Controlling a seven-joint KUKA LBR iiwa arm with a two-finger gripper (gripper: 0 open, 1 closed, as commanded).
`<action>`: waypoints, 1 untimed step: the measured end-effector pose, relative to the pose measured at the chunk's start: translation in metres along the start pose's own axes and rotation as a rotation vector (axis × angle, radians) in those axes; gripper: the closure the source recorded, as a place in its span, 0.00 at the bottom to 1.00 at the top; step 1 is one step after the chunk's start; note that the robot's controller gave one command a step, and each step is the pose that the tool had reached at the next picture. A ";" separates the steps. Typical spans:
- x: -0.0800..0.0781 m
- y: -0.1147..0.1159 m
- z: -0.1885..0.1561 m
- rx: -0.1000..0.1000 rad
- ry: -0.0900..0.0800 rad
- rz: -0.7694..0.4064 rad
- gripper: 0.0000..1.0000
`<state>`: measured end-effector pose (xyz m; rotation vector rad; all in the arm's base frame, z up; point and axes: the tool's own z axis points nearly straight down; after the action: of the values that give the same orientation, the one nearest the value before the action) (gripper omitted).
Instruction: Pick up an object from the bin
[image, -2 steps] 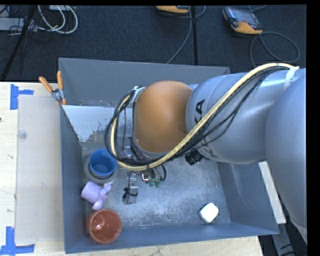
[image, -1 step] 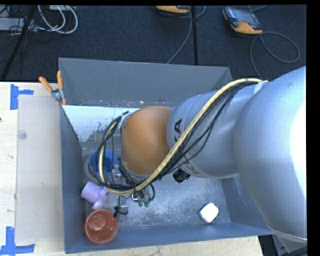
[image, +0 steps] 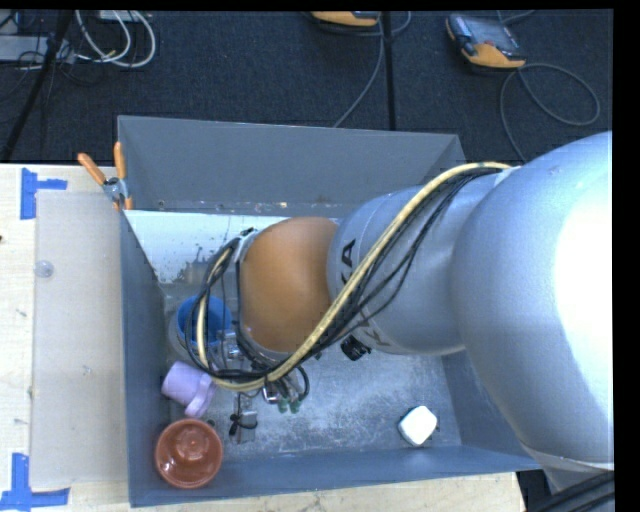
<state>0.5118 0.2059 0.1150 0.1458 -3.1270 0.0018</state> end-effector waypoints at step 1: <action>-0.009 0.006 0.005 0.002 0.000 0.081 0.00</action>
Offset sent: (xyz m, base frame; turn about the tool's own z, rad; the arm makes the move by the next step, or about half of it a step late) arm 0.0463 0.0296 -0.0426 -0.2245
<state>0.5197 0.2125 0.1099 0.0194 -3.1308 0.0056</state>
